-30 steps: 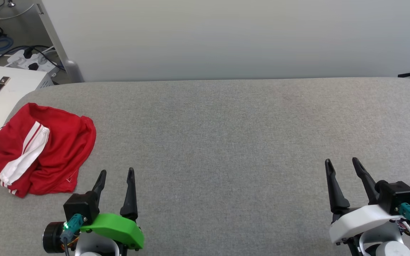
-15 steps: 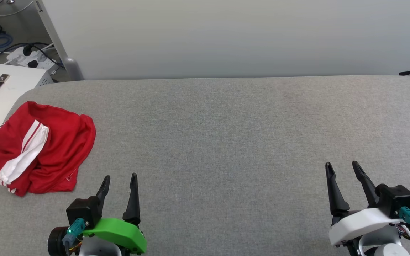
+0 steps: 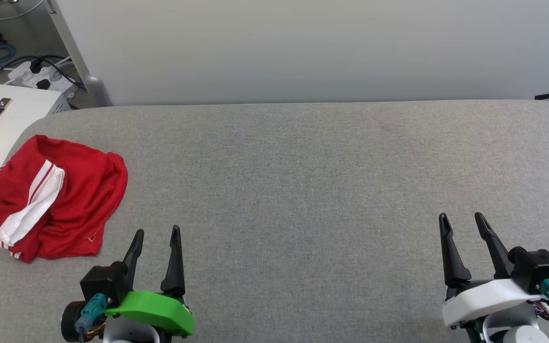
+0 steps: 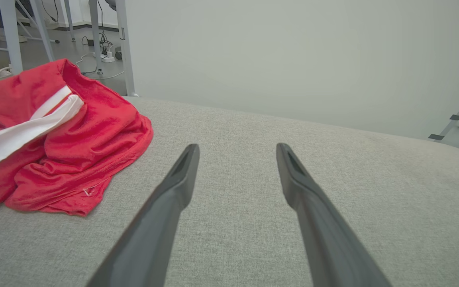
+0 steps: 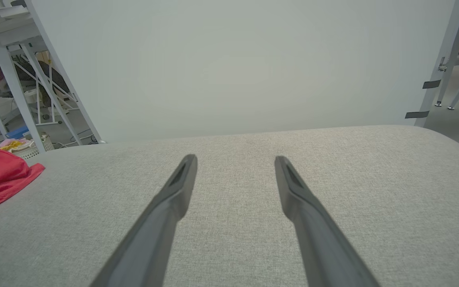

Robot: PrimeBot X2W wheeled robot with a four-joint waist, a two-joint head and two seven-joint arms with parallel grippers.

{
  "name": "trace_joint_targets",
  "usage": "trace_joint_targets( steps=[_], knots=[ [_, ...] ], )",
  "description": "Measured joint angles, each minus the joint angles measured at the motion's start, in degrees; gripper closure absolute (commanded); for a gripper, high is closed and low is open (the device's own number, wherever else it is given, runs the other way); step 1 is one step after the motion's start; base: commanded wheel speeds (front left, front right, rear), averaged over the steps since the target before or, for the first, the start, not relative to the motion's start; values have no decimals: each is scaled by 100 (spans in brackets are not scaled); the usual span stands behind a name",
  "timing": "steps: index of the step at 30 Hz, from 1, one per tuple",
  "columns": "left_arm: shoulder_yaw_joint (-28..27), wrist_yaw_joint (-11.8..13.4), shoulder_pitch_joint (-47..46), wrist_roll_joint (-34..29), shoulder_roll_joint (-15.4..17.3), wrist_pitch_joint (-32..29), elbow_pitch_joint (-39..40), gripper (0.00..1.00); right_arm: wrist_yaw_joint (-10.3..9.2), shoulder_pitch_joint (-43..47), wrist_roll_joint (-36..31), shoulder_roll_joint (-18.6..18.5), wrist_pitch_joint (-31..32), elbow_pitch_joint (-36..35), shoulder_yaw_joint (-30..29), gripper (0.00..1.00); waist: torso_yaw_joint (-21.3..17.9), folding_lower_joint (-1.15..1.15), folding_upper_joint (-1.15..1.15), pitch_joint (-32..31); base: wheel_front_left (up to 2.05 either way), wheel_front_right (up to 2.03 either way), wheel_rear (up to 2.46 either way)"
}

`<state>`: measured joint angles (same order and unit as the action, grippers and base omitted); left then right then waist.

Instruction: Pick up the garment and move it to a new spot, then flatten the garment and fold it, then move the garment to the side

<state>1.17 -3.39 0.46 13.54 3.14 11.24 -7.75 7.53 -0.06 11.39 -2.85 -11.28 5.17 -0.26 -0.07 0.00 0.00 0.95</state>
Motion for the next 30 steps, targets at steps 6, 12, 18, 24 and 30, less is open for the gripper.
trace_joint_targets(
  steps=[6,12,18,24,30],
  knots=[
    [46,-15,3,82,-1,69,-159,0,0,0,59,0,-62,113,2,0,-6,0,0,9,0,0,0],
    [77,-42,3,203,-1,143,-276,0,0,0,105,0,-137,188,3,0,-16,0,0,32,0,0,0],
    [81,-48,3,276,-1,221,-323,0,0,0,174,0,-213,215,3,0,-24,0,0,47,0,0,0],
    [102,-75,3,344,-1,290,-360,0,0,0,229,0,-272,254,-1,0,-19,0,0,56,0,0,0],
    [129,-90,3,396,-2,342,-421,0,0,0,252,0,-320,294,15,0,54,0,0,73,0,0,0]
  ],
)
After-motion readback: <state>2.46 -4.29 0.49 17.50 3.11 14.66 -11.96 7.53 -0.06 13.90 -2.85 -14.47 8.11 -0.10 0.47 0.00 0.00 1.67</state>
